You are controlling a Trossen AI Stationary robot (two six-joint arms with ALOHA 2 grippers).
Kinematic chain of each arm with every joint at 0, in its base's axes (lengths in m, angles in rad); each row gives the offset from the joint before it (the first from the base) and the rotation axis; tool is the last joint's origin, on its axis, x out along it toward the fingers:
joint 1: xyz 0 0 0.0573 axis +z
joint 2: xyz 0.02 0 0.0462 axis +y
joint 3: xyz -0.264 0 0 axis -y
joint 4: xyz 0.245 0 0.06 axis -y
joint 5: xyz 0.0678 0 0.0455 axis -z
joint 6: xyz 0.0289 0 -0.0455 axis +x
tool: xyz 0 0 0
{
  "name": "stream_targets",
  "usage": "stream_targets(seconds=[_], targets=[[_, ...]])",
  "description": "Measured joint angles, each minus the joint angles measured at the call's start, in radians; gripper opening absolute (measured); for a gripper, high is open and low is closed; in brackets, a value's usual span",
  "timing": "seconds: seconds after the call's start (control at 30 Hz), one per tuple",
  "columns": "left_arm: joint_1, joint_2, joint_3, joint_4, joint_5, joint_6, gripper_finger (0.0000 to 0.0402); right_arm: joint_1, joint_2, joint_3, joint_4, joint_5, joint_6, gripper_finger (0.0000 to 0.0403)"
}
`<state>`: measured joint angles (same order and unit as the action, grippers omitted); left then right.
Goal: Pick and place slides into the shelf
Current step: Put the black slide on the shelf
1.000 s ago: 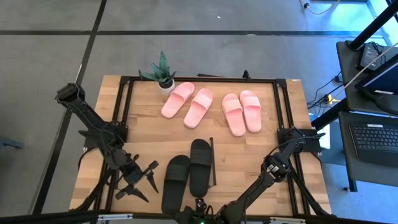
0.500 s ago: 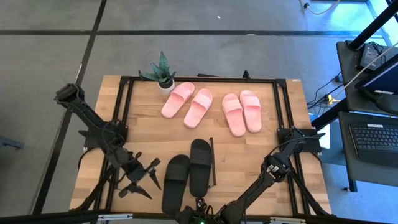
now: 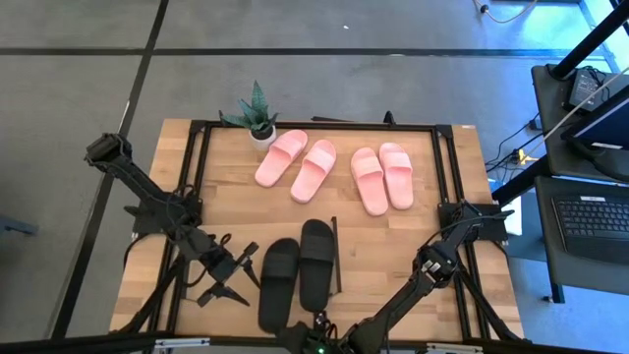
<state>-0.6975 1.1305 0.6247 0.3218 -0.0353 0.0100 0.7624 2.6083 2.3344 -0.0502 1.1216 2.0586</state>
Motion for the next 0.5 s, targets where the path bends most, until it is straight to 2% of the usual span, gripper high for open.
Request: stream_targets(seconds=[0.37,0.5], targets=[[0.0,0.0,0.0,0.0,0.0,0.001,0.02,0.0,0.0,0.0,0.0,0.015,0.036,0.015],[0.0,0.0,0.0,0.0,0.0,0.0,0.02,0.0,0.0,0.0,0.0,0.05,0.056,0.015]])
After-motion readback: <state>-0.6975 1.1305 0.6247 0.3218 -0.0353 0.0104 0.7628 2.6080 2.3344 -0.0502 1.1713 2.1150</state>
